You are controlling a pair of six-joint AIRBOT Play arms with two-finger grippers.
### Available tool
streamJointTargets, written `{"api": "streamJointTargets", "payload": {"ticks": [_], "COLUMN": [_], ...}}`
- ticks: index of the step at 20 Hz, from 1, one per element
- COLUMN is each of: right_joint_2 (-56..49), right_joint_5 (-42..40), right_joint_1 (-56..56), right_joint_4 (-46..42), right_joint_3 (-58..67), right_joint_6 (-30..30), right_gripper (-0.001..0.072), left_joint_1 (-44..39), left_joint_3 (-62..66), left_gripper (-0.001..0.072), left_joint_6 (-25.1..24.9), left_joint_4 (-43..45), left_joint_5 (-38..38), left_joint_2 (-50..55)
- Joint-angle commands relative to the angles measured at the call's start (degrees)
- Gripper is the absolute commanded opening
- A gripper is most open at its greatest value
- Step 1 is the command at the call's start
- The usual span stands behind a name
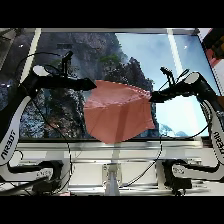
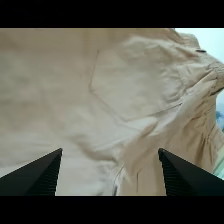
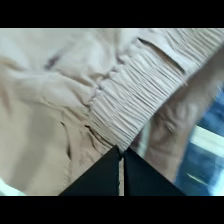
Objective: Fold the clothes and pants, and hang the long-sleeved shirts on hangers.
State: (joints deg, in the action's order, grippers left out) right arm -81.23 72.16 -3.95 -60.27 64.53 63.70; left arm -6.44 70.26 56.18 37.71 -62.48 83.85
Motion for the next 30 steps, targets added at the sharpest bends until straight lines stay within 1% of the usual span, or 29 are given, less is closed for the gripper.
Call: {"api": "streamJointTargets", "payload": {"ticks": [1,2,5,8,9,10,11,12,15,16,17,19,20,21,22,23,24,25,26,27,28,30], "right_joint_2": [0.7,0.7,0.7,0.7,0.7,0.7,0.7,0.6,0.6,0.6,0.6,0.6,0.6,0.4,-0.1,-0.7,-1.4,-2.0,-2.6,-3.1,-3.6,-4.2], "right_joint_5": [3.3,3.5,1.7,-1.6,-2.6,-3.7,-4.5,-4.7,-4.5,-4.0,-3.5,-1.4,-0.1,1.4,3.2,4.8,5.9,6.7,6.8,6.4,5.5,2.3], "right_joint_1": [0.0,0.0,0.0,0.0,0.0,0.0,0.0,0.0,-0.3,-1.3,-3.0,-8.2,-11.4,-15.1,-18.7,-21.7,-24.1,-25.5,-26.1,-26.1,-25.8,-24.7], "right_joint_4": [-15.6,-17.4,-19.1,-24.2,-24.4,-24.2,-24.2,-24.2,-26.5,-26.5,-26.5,-24.8,-22.1,-17.0,-10.8,-5.7,-2.4,-1.2,-1.0,-1.0,-0.6,0.4], "right_joint_3": [0.4,-0.3,-2.8,-6.2,-7.2,-7.9,-8.2,-8.1,-7.9,-7.8,-7.6,-7.2,-7.0,-7.1,-7.1,-7.5,-8.2,-9.0,-10.0,-11.0,-11.9,-12.9], "right_joint_6": [5.3,6.1,7.9,13.7,13.9,13.9,13.9,13.8,12.8,11.9,11.6,10.2,8.7,5.8,3.6,2.5,1.9,1.6,1.6,1.6,1.5,1.4], "right_gripper": [0.0022,0.0022,0.0022,0.0022,0.0024,0.012,0.0386,0.0486,0.0483,0.046,0.0443,0.0442,0.042,0.0401,0.04,0.0402,0.0409,0.0458,0.0557,0.0582,0.058,0.0578], "left_joint_1": [0.5,0.4,0.4,0.3,0.3,0.1,-0.2,-0.4,-1.8,-2.4,-2.9,-3.5,-3.6,-3.6,-3.6,-3.6,-3.8,-3.9,-4.3,-4.8,-5.2,-6.7], "left_joint_3": [0.0,0.0,-0.1,-1.1,-1.6,-2.2,-2.7,-3.1,-3.3,-3.3,-3.3,-3.3,-3.3,-3.3,-3.3,-3.3,-3.3,-3.3,-3.3,-3.3,-3.3,-3.3], "left_gripper": [0.069,0.069,0.0689,0.069,0.069,0.069,0.069,0.069,0.069,0.069,0.069,0.069,0.0691,0.0691,0.0691,0.0692,0.0695,0.0696,0.0696,0.0696,0.0696,0.0696], "left_joint_6": [1.5,1.8,1.9,2.4,2.4,2.3,2.3,2.3,2.3,2.3,2.3,2.3,2.3,2.3,2.3,2.3,2.3,2.3,2.3,2.3,2.2,0.2], "left_joint_4": [0.5,0.5,0.5,0.4,0.4,0.4,0.4,0.4,0.4,0.4,0.4,0.4,0.4,0.4,0.4,0.4,0.4,0.3,0.2,-0.6,-1.7,-4.0], "left_joint_5": [-3.6,-3.6,-3.6,-3.6,-3.6,-3.5,-3.5,-3.5,-3.2,-3.1,-3.1,-2.8,-2.5,-2.4,-2.4,-2.4,-2.4,-2.3,-1.8,-0.9,0.1,2.2], "left_joint_2": [-0.2,-0.1,-0.1,-0.1,0.0,0.1,0.6,1.2,3.8,4.9,5.9,7.5,8.2,8.8,9.5,10.3,11.0,11.9,12.7,13.4,14.0,14.7]}}
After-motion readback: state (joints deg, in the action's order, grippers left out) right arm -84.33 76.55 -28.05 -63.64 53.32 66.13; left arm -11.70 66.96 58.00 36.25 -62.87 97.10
